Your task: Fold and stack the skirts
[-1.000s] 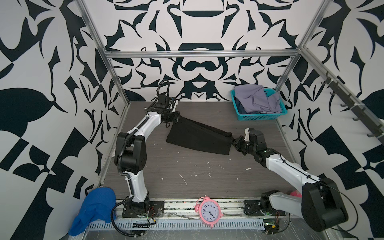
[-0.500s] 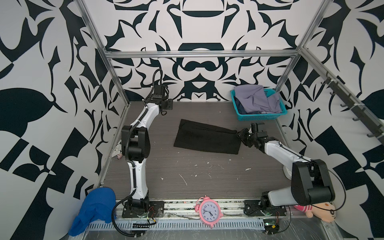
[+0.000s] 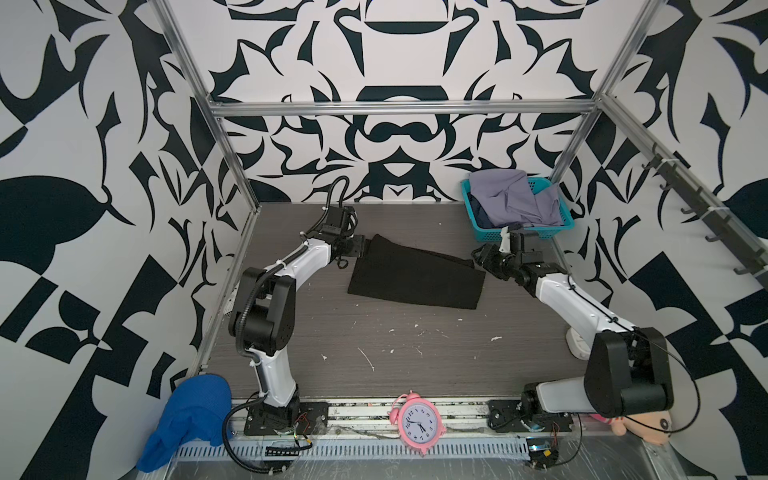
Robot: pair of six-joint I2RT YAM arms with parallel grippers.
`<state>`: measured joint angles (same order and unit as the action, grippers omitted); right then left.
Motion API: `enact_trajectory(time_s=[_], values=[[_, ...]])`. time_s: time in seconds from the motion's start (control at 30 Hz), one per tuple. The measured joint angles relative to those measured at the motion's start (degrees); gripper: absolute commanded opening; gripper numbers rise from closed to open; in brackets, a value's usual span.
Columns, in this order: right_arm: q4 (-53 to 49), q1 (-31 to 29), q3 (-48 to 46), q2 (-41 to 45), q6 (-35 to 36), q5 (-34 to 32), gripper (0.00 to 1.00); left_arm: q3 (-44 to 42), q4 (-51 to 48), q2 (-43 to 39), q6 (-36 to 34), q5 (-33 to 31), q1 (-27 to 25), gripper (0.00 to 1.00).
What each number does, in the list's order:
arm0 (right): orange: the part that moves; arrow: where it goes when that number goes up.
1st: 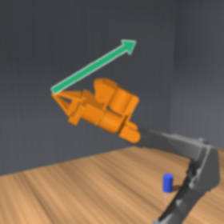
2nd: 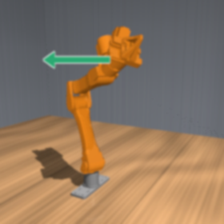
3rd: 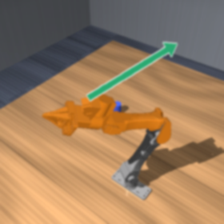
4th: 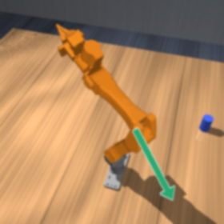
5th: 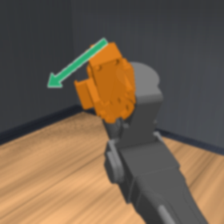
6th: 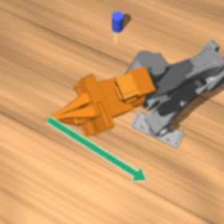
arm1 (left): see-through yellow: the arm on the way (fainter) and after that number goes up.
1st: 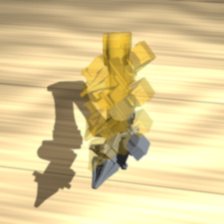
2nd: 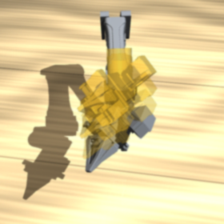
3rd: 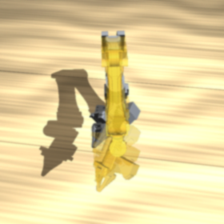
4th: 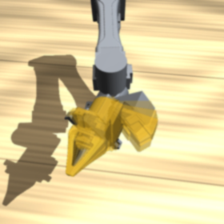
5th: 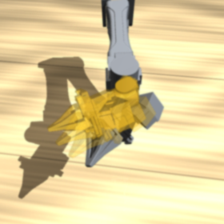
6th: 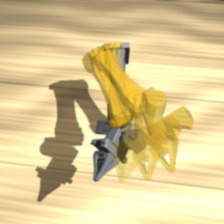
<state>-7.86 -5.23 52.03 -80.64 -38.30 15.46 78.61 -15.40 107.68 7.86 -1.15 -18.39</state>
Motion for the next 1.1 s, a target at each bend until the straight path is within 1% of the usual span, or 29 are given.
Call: enact_trajectory(time_s=[0.03,0.07,0.2,0.27,0.37,0.43,0.5,0.6,0.7,0.73,0.8,0.9,0.97,1.0,1.07,1.1], values=[[0.02,0.00,0.00,-0.92,0.20,0.31,0.52,1.62,-0.02,1.66,-0.46,0.50,0.07,0.78],[-0.02,0.00,0.00,-2.25,0.33,0.50,0.52,3.34,0.09,3.26,-0.90,0.98,0.15,0.81],[-0.07,0.00,-0.52,-6.23,0.76,0.22,0.58,10.64,-0.26,8.94,-2.89,2.62,0.37,0.84],[-0.20,0.00,-1.09,-6.84,1.09,-0.74,0.60,15.58,-0.74,12.33,-4.28,4.09,0.39,0.84],[-0.07,0.04,-1.42,-6.82,1.33,-1.86,0.63,20.52,-1.22,16.15,-5.64,6.84,0.37,0.84],[-0.04,0.35,-1.49,-6.86,1.51,-2.45,0.64,21.77,-1.55,17.77,-6.36,8.63,0.31,0.84],[0.04,0.70,-1.53,-7.04,1.70,-2.67,0.64,21.79,-2.01,18.88,-6.73,10.05,0.24,0.81],[1.03,1.14,-1.53,-8.74,2.10,-2.54,0.64,22.05,-3.28,20.72,-7.19,11.93,0.11,0.80],[1.95,1.20,-1.53,-11.43,2.38,-1.90,0.61,22.43,-4.13,22.25,-7.23,13.70,-0.02,0.76],[2.29,1.25,-1.53,-12.31,2.56,-1.55,0.59,22.45,-4.39,22.62,-7.19,14.32,-0.11,0.73],[2.93,1.31,-1.53,-13.57,2.73,-0.96,0.54,22.62,-4.61,23.10,-7.30,15.15,-0.24,0.71],[3.48,1.42,-1.40,-14.78,3.21,0.07,0.41,22.93,-4.83,23.69,-7.17,16.11,-0.44,0.56],[3.87,1.42,-1.29,-15.19,3.50,0.72,0.30,23.54,-5.20,24.15,-7.08,16.57,-0.50,0.30],[4.04,1.42,-1.29,-15.19,3.37,0.98,0.26,23.61,-5.35,24.24,-7.43,16.72,-0.50,0.26],[4.42,1.42,-1.22,-15.04,3.65,1.40,0.14,23.63,-5.55,24.24,-7.08,16.81,-0.55,0.14],[4.55,1.42,-1.16,-14.99,3.54,1.51,0.11,23.65,-5.53,24.24,-7.26,16.81,-0.55,0.09]])
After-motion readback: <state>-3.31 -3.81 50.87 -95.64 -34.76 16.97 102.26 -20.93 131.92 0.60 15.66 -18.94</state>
